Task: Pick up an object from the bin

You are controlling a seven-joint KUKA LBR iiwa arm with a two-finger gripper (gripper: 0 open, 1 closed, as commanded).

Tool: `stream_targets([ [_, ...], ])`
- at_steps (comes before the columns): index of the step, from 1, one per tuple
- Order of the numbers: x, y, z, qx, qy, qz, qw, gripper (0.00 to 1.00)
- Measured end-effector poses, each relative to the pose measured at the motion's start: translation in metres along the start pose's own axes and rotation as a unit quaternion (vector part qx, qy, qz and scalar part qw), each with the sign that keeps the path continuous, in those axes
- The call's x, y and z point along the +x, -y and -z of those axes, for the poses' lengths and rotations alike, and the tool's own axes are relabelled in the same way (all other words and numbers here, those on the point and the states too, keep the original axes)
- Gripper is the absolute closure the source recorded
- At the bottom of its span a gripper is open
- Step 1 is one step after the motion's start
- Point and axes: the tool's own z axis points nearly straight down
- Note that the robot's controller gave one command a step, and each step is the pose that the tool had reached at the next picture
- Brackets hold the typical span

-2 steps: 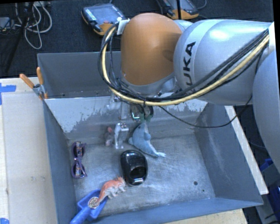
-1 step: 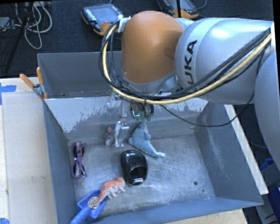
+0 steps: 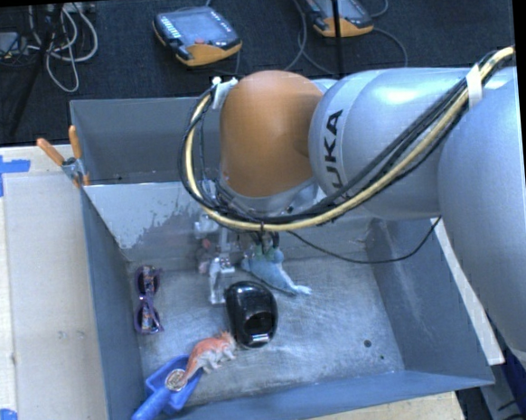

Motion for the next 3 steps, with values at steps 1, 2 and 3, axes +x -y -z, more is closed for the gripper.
stream_targets([
  [1, 0.016, 0.002, -0.112, -0.001, 0.0043, 0.124, 0.9923, 1.0],
  [2, 0.016, 0.002, -0.112, -0.002, 0.0042, 0.123, 0.9923, 1.0],
  [3, 0.017, -0.006, -0.077, 0.0, -0.0032, 0.099, 0.9951, 1.0],
])
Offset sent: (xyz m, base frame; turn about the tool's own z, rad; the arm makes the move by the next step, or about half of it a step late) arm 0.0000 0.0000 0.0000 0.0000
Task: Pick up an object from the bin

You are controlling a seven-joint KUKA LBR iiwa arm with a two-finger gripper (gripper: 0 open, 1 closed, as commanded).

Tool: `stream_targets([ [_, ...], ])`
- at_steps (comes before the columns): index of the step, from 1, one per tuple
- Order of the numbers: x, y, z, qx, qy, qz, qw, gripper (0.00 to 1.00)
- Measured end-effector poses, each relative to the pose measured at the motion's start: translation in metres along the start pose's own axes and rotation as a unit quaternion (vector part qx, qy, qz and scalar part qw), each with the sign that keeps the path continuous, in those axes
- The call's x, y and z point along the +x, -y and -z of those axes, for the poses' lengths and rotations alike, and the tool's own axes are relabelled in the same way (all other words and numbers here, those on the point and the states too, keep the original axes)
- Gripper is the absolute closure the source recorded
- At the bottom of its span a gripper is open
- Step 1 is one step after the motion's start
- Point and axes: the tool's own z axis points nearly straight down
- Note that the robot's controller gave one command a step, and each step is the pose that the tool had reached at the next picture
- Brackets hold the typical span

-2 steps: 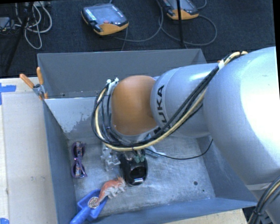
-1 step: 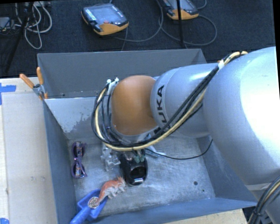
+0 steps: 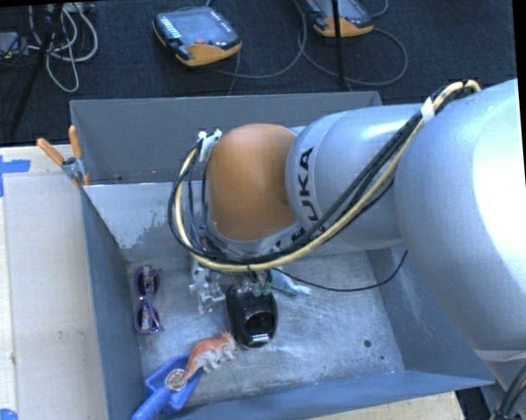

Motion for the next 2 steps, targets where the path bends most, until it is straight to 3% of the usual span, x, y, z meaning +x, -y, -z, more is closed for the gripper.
stream_targets([
  [1, -0.019, 0.01, 0.048, 0.0, 0.0011, -0.011, 0.9999, 1.0],
  [2, 0.007, 0.007, 0.085, 0.001, -0.0006, 0.04, 0.9992, 1.0],
])
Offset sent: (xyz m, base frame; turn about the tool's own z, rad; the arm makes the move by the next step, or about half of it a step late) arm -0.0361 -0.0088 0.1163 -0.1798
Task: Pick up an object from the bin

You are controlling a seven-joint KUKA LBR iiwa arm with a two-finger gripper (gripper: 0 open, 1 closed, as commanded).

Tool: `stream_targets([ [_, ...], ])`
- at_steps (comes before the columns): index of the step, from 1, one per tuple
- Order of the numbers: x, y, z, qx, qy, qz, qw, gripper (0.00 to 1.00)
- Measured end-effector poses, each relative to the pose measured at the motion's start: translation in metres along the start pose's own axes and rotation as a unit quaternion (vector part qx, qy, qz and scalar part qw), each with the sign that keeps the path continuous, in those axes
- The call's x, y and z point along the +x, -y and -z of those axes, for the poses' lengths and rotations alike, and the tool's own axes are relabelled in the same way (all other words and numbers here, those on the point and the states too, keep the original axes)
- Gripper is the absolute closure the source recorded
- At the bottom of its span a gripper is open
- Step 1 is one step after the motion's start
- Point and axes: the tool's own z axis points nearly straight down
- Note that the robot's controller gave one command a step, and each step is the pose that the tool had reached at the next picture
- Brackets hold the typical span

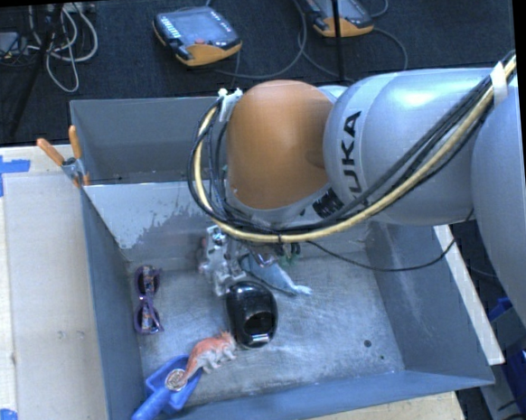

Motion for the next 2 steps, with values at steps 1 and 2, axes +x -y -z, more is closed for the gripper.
stream_targets([
  [1, 0.012, -0.013, -0.008, 0.0, 0.0062, 0.035, 0.9994, 1.0],
  [2, 0.008, -0.017, 0.017, -0.001, -0.0027, -0.1, 0.995, 1.0],
])
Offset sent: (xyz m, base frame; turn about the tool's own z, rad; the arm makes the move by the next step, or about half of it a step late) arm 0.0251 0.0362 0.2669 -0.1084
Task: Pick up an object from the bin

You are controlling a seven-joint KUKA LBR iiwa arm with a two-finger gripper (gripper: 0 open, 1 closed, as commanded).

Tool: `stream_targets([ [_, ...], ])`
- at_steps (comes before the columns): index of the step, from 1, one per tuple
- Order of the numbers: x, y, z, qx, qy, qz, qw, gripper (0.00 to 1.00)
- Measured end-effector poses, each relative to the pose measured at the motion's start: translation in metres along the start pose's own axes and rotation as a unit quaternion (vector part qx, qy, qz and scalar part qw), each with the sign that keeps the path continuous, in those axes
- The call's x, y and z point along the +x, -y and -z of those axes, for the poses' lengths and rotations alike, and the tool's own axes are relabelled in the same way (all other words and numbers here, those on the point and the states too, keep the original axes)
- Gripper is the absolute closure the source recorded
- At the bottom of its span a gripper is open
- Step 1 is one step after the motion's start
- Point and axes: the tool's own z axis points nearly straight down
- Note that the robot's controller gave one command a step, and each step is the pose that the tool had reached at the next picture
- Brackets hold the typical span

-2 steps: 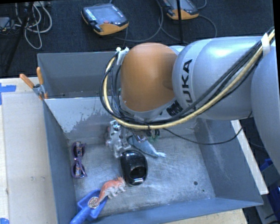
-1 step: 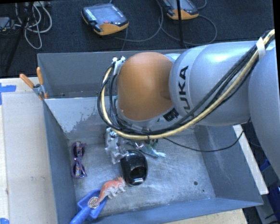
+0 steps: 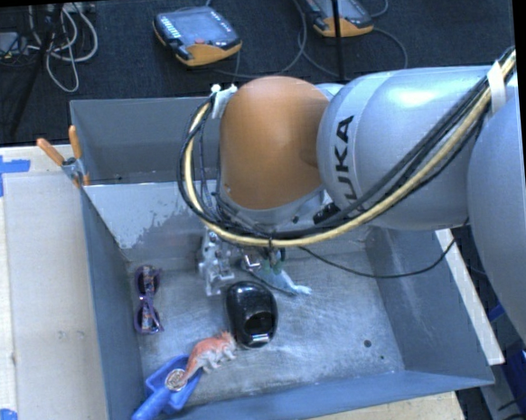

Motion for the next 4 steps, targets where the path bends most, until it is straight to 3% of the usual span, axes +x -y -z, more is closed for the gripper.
stream_targets([
  [1, -0.007, 0.003, -0.004, -0.001, 0.0102, 0.07, 0.9975, 1.0],
  [2, -0.015, 0.006, -0.046, 0.001, 0.0051, 0.23, 0.9732, 1.0],
  [3, -0.013, 0.005, -0.061, 0.0, 0.0036, 0.218, 0.976, 1.0],
  [4, -0.016, 0.004, -0.011, 0.0, 0.002, 0.102, 0.9947, 1.0],
])
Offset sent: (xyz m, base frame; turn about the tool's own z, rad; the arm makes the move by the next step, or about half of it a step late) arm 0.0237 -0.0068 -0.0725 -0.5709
